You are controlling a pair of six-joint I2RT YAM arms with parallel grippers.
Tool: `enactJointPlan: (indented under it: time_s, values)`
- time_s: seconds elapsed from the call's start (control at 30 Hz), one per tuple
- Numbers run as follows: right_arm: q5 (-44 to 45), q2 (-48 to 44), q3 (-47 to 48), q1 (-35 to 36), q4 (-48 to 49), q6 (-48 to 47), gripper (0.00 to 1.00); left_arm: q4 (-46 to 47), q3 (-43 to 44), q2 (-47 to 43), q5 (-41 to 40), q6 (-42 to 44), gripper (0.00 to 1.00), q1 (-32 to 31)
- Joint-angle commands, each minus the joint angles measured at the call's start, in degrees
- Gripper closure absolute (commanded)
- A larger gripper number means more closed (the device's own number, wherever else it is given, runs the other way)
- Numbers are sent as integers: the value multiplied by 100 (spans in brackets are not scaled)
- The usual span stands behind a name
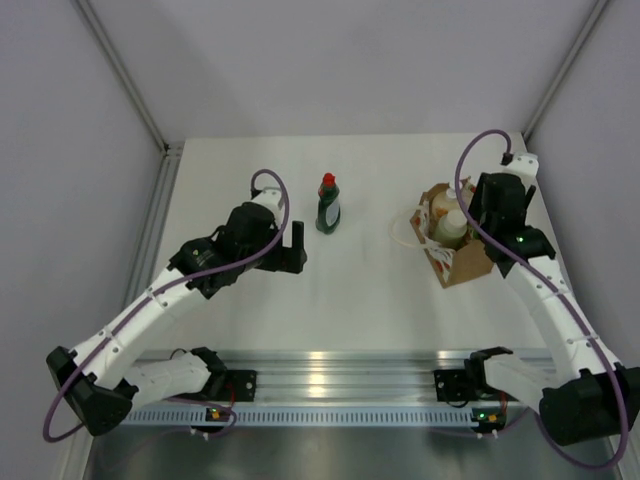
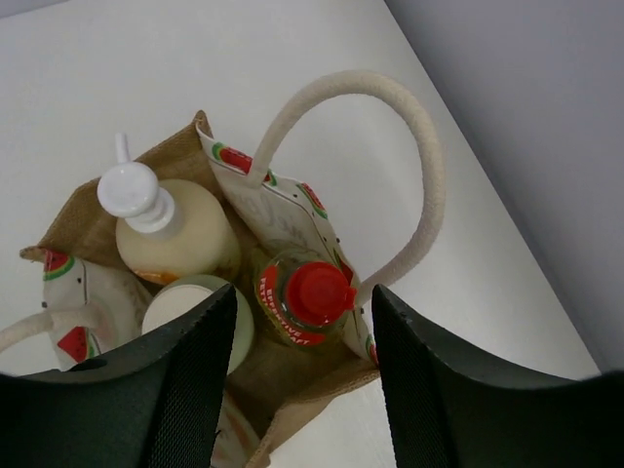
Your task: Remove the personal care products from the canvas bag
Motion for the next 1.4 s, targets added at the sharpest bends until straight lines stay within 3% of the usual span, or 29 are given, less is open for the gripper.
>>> enactJointPlan:
  time_s: [0.0,0.43,0.87,1.07,1.17,1.37]
  values:
    - [210,169,-45,-248,89,-8,45,131,-54,-35,25,183,2,-10]
    - [-108,186,-995,-503,1697,133,55,386,-600,54,148,342,2,-10]
    - [68,406,-1092,-503,2207,-7,58,386,-609,80,271,403,2,-10]
    - [174,521,-1083,-494,2295,-122,49,413,-626,80,359,429,2,-10]
    - [183,538,-1083,-503,2348,-174,49,404,-618,106,411,447,2,-10]
    - [183,538,-1144,-503,2374,-131,59,421,-635,97,429,447,2,-10]
